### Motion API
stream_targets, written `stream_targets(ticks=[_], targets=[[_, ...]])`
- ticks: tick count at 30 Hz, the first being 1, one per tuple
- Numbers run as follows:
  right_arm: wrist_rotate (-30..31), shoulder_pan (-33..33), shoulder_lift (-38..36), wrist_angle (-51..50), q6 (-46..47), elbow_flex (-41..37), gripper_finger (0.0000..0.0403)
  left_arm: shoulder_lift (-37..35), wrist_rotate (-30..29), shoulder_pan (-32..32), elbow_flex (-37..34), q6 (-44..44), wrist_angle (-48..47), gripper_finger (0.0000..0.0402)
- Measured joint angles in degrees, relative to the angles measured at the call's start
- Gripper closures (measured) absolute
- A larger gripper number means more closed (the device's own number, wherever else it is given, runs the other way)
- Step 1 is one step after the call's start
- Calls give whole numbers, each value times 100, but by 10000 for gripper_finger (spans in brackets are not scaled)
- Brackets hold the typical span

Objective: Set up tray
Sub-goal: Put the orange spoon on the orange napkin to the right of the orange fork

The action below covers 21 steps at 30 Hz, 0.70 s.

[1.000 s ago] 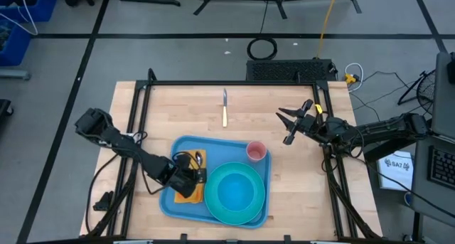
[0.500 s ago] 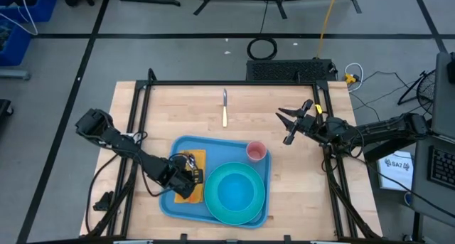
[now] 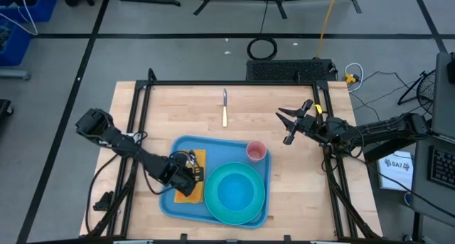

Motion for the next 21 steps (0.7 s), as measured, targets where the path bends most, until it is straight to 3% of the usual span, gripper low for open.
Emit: stream_targets(ticks=[21], targets=[[0,0,2,-40,46,0,326,529,402,164,12,383,492,392]])
